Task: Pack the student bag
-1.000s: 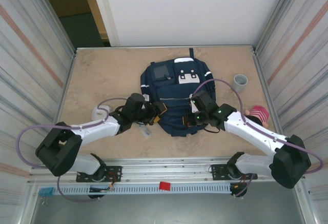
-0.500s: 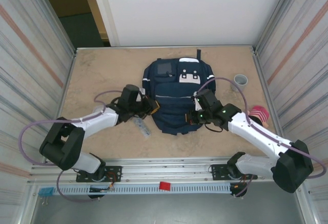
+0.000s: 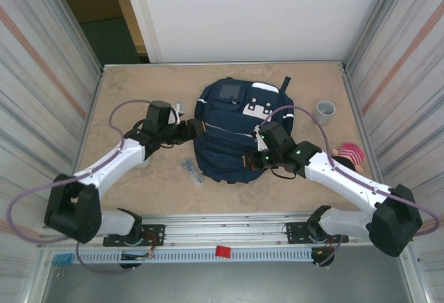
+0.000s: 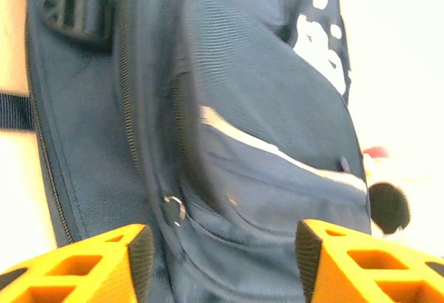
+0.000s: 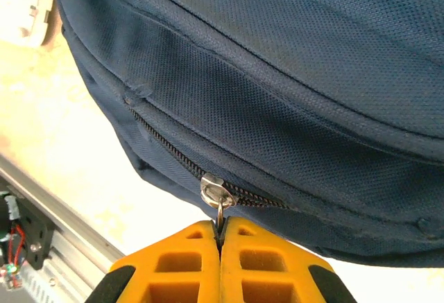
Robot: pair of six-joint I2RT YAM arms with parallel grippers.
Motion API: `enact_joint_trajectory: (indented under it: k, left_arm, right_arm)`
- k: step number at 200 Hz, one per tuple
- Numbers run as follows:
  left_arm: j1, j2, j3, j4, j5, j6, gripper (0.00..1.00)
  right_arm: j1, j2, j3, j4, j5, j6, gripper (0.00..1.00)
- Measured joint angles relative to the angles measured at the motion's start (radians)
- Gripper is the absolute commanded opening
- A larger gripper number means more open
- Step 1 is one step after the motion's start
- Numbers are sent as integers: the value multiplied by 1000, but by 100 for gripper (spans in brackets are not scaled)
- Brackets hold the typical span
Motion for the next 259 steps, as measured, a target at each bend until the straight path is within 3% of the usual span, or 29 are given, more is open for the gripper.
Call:
enact_joint_trajectory:
  k: [51, 84, 133, 150, 169, 196, 239, 259]
  left_arm:
    - [-51, -117, 1, -19, 63, 582, 69]
    - [-120, 7, 77, -116, 142, 910, 67]
    - [-317, 183, 193, -167, 47, 1268, 67]
    - [-343, 220, 193, -145, 3, 1336, 61]
    - [-344, 262, 193, -111, -47, 1379, 44]
    - [-345, 293, 197, -89, -80, 1408, 0]
    - [-345, 289, 187, -64, -77, 1367, 0]
    - [-344, 284, 178, -50, -61, 1318, 0]
  right_arm:
    - [-52, 3, 0, 9, -86, -8, 0]
    - [-58, 8, 0, 11, -105, -19, 0]
    - [-64, 11, 0, 11, -114, -24, 0]
    - [-69, 11, -1, 11, -120, -24, 0]
    - [-76, 11, -3, 13, -129, -26, 0]
    - [-91, 10, -15, 19, -131, -26, 0]
    - [-93, 9, -18, 6, -66, -26, 0]
    - [-74, 11, -21, 16, -26, -23, 9]
